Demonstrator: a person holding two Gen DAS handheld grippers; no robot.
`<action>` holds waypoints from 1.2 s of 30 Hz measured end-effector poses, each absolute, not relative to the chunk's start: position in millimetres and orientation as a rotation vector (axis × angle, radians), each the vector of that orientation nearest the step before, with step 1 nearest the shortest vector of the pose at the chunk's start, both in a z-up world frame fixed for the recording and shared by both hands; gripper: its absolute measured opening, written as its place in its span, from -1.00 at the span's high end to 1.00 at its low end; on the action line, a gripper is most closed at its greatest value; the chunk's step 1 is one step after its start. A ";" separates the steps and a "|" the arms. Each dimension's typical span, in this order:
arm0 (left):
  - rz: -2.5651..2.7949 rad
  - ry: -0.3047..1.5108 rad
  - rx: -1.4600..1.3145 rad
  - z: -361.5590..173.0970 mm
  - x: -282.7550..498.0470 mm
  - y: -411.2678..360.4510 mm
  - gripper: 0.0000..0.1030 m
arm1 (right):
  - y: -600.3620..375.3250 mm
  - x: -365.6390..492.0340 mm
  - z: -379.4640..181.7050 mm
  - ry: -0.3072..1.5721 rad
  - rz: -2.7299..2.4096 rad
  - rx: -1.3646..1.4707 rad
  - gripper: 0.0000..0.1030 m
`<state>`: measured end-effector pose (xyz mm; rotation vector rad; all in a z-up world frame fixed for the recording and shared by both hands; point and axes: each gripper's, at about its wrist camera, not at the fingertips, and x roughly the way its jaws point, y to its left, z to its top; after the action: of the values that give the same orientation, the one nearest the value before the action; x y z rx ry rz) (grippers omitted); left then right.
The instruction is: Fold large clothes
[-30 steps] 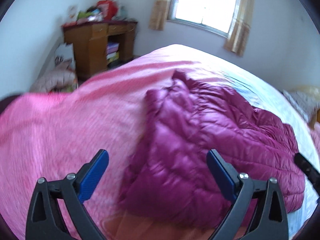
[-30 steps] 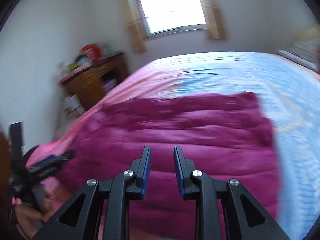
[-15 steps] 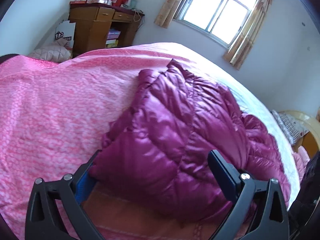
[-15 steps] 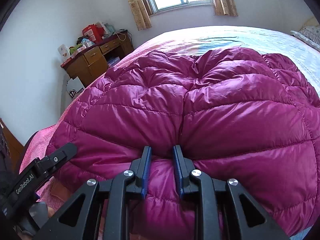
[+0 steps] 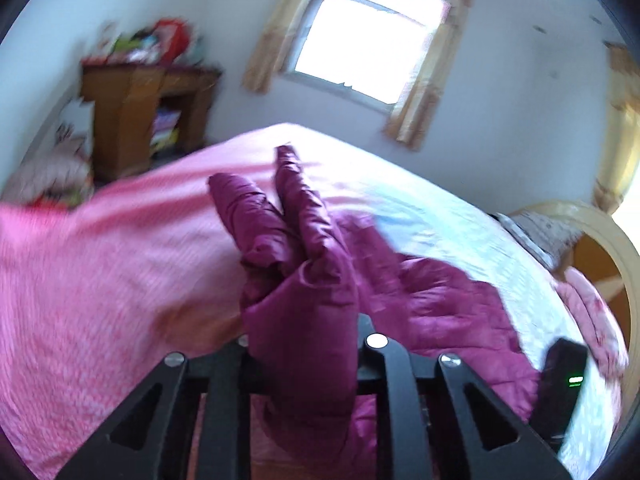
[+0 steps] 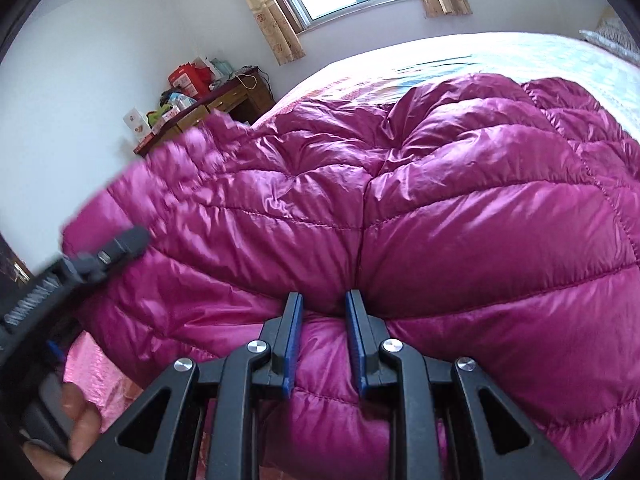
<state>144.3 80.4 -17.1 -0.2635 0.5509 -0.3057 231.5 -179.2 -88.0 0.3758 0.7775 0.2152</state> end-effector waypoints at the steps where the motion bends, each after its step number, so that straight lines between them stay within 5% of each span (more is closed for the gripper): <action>1: -0.326 0.534 -0.223 -9.5 141.2 69.6 0.63 | -182.9 231.5 -89.1 0.777 0.227 0.399 0.56; 13: -0.579 0.416 0.147 24.1 95.3 -50.9 0.66 | -285.4 178.2 -71.9 0.674 0.271 0.726 0.57; 25: -0.757 0.525 0.434 -41.8 63.0 -160.1 0.67 | -435.8 58.3 -83.4 0.538 -0.040 0.850 0.54; 32: -0.793 0.551 0.440 -52.3 54.7 -160.9 0.64 | -445.3 76.8 -58.2 0.502 -0.021 0.812 0.50; 33: -0.805 0.561 0.429 -51.1 57.3 -160.3 0.61 | -446.9 81.1 -50.5 0.494 -0.015 0.801 0.40; 35: -0.815 0.575 0.416 -52.3 59.1 -159.5 0.61 | -447.6 102.7 -33.3 0.478 0.022 0.779 -0.49; 36: -0.814 0.575 0.417 -53.4 57.8 -159.7 0.61 | -447.7 110.6 -26.7 0.474 0.035 0.763 -0.61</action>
<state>57.8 -159.7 -53.4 0.4174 0.5754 -0.8137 110.6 -447.7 -26.7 0.7633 0.4738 0.0348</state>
